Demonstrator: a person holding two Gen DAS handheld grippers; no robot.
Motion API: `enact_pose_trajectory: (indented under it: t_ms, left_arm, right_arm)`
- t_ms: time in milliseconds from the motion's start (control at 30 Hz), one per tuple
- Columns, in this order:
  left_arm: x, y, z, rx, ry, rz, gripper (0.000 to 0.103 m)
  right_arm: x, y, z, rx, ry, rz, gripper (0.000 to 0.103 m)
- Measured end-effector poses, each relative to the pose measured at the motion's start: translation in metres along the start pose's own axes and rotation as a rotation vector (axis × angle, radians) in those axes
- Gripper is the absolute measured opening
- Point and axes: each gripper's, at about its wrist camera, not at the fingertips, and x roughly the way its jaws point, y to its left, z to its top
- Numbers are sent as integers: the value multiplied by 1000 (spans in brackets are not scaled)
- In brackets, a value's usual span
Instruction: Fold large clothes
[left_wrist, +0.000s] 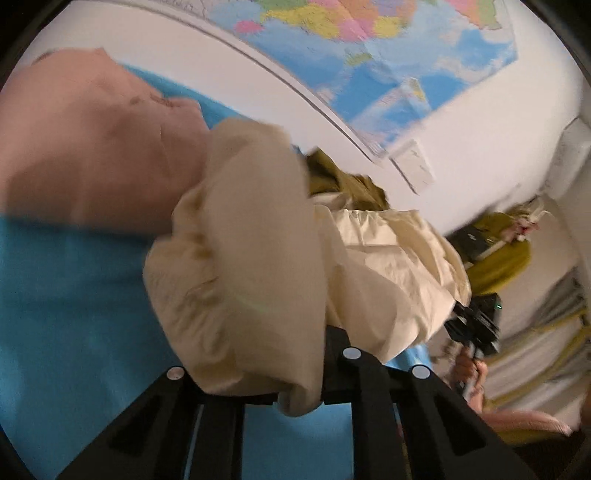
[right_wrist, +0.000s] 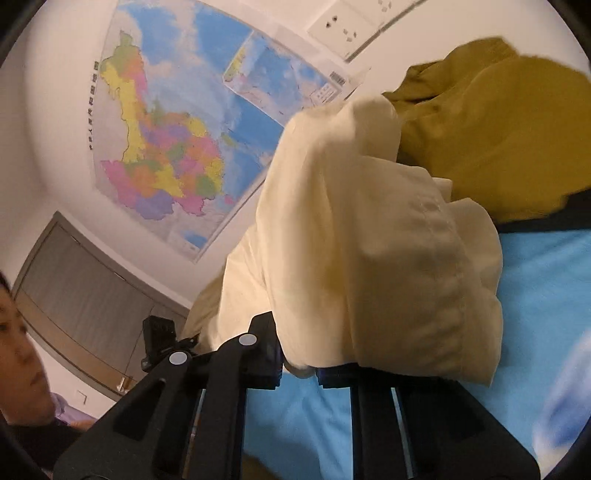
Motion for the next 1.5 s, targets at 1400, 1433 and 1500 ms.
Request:
enact_pose_trajectory:
  t_ms: [1400, 1433, 1500]
  left_arm:
    - [75, 12, 72, 167, 12, 558, 28]
    - [73, 13, 71, 158, 10, 552, 28]
    - [68, 13, 70, 145, -1, 539, 30]
  right_arm:
    - [179, 46, 19, -522, 171, -462, 4]
    - [188, 33, 17, -493, 217, -467, 6]
    - [187, 17, 16, -420, 236, -425, 6]
